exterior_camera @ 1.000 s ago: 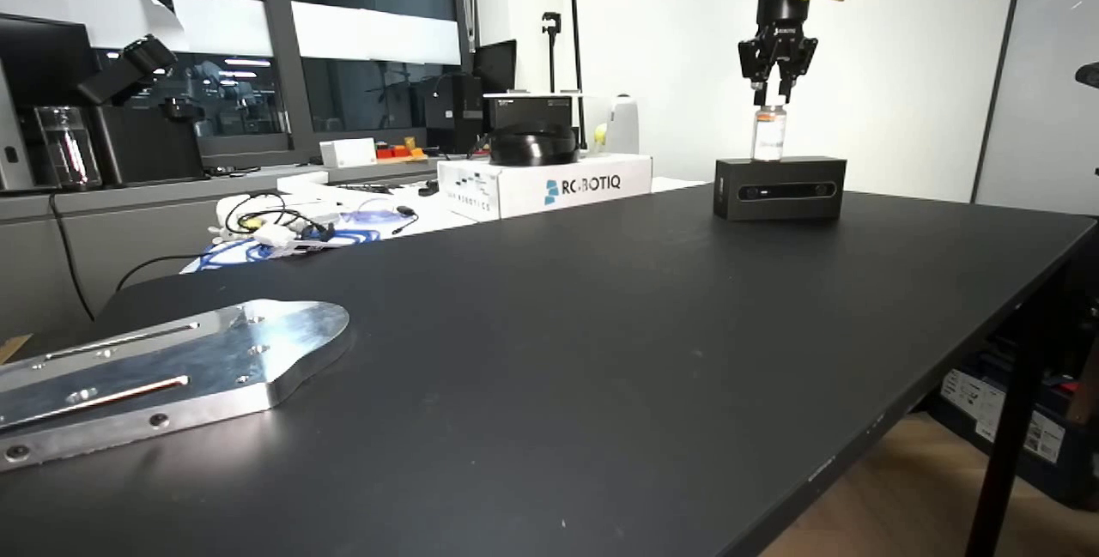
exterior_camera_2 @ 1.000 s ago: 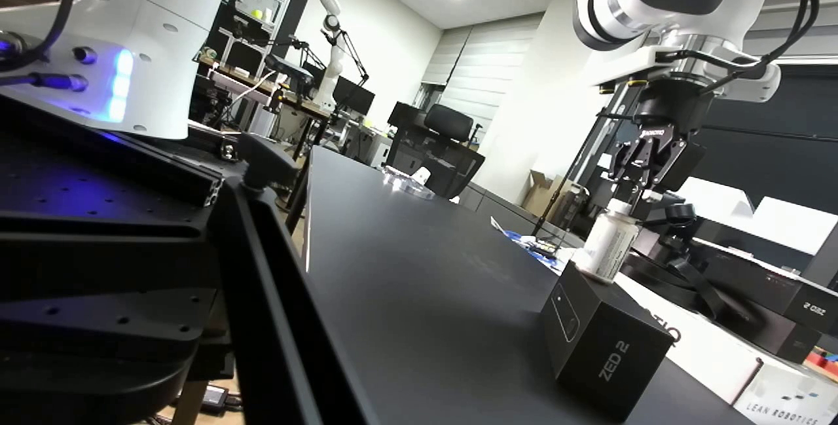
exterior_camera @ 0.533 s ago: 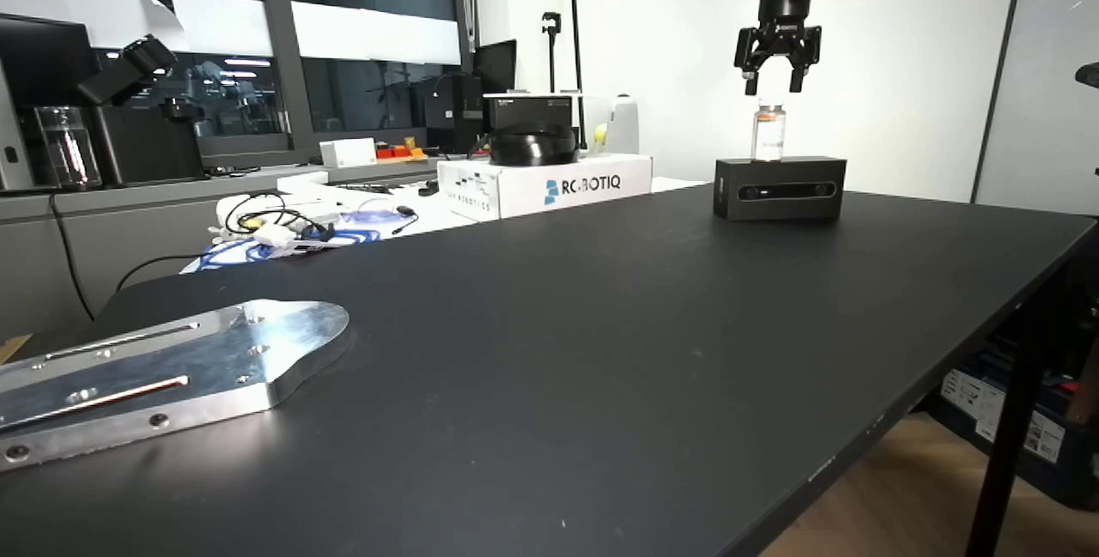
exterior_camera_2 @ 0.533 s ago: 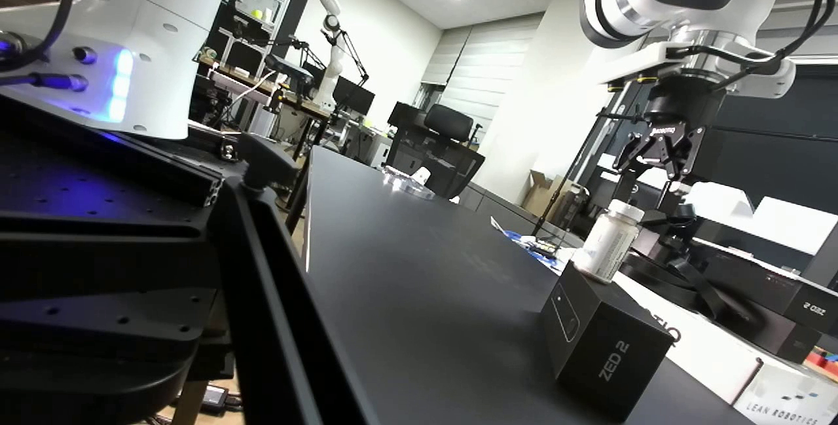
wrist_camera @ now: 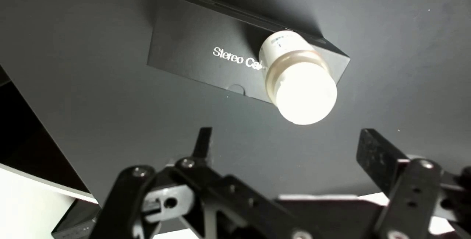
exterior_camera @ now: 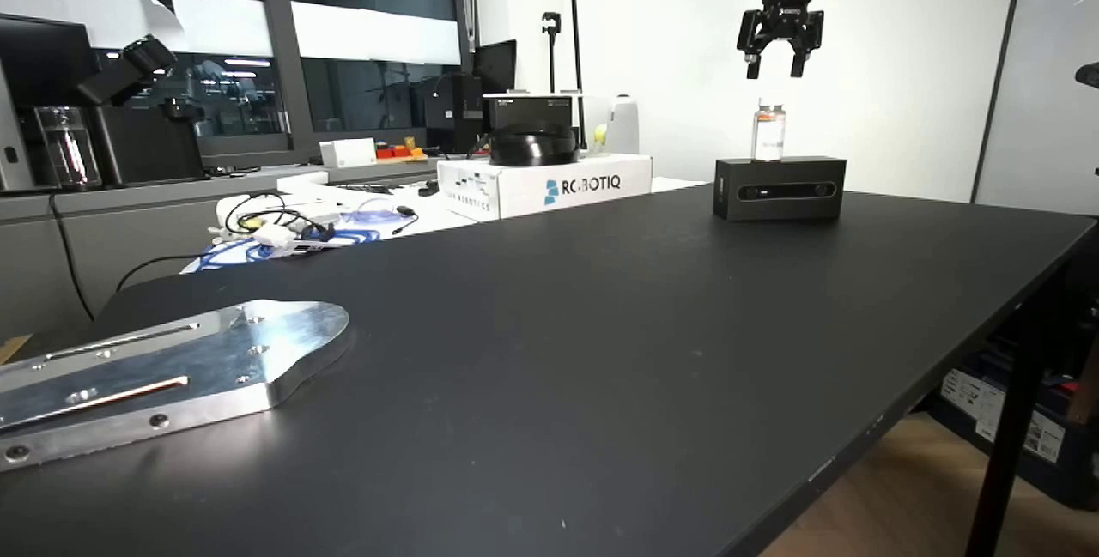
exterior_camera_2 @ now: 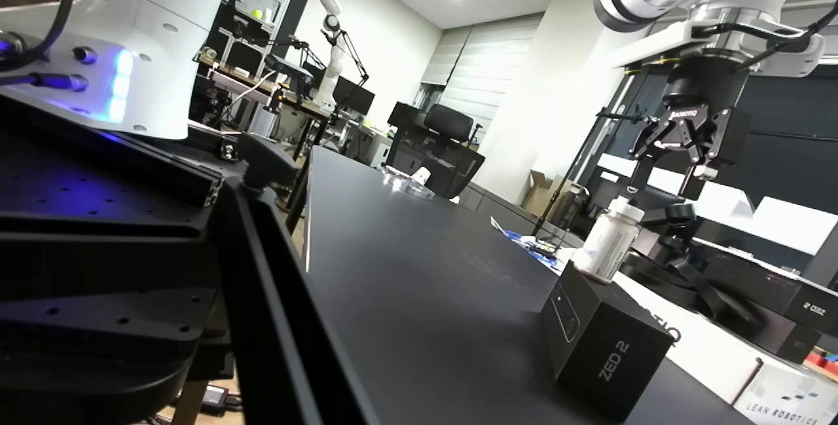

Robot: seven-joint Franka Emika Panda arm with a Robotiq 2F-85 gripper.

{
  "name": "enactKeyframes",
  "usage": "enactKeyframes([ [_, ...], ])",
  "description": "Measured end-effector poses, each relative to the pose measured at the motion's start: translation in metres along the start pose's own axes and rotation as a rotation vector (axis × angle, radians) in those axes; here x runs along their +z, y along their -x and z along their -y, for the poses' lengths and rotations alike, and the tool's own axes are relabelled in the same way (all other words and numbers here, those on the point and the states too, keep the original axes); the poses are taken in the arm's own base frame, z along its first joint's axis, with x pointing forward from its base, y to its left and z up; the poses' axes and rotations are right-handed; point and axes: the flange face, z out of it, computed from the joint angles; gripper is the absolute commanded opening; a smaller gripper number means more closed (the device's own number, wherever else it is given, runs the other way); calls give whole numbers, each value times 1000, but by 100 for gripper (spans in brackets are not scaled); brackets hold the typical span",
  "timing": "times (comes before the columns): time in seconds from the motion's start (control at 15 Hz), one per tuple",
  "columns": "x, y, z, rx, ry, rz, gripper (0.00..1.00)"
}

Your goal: Put the bottle on the box

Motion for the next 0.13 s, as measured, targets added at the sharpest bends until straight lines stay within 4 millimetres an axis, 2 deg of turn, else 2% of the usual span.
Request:
enactKeyframes([
  [0.13, 0, 0, 0, -2, 0, 1, 100],
])
